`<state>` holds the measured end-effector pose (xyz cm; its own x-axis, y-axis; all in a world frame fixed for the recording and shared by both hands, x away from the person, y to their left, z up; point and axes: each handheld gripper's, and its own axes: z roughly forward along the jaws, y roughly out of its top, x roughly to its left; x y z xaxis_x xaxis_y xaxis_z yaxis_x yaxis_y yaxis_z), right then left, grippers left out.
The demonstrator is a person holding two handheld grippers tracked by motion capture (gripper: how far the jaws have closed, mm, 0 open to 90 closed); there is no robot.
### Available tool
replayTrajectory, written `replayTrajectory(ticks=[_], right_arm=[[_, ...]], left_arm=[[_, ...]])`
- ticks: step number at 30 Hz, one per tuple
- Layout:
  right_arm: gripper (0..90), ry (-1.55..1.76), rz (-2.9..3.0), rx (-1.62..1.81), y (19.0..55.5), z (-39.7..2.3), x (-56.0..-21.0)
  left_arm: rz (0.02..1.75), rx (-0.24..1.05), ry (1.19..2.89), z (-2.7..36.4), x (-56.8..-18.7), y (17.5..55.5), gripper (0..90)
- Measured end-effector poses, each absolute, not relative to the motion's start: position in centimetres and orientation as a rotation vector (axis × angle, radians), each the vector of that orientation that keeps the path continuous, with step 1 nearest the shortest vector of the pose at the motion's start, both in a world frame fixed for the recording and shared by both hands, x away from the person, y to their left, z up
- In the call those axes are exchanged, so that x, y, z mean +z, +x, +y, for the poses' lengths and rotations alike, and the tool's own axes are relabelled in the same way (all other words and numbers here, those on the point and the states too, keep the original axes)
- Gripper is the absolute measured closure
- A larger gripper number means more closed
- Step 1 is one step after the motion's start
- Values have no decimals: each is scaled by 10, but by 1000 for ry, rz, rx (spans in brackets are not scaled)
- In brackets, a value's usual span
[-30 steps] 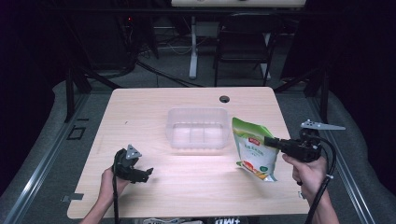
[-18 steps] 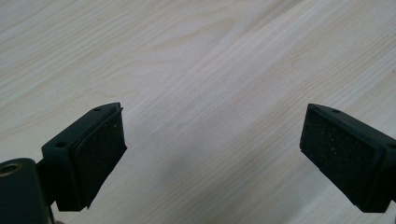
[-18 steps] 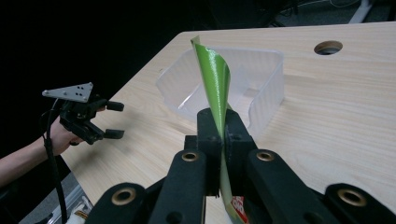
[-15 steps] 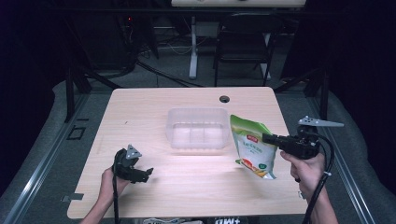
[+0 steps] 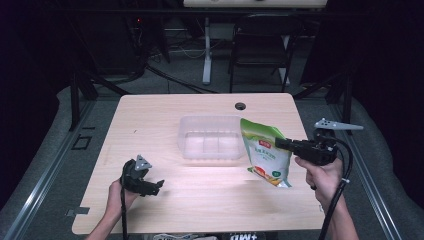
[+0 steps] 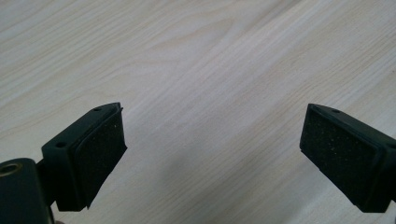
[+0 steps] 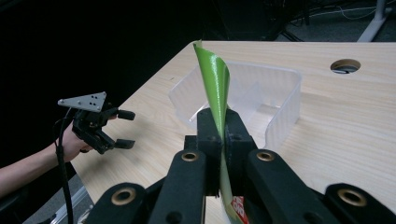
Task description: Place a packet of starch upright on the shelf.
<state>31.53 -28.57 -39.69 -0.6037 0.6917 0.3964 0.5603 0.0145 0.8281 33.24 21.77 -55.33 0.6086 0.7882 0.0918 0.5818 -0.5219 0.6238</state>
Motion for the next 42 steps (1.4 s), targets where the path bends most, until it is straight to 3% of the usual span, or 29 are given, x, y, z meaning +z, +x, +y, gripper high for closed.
replayTrajectory(ticks=[42], right_arm=[[881, 1280, 2113, 1747, 359, -230, -360]], left_arm=[[1066, 498, 2286, 217, -553, 332, 65]])
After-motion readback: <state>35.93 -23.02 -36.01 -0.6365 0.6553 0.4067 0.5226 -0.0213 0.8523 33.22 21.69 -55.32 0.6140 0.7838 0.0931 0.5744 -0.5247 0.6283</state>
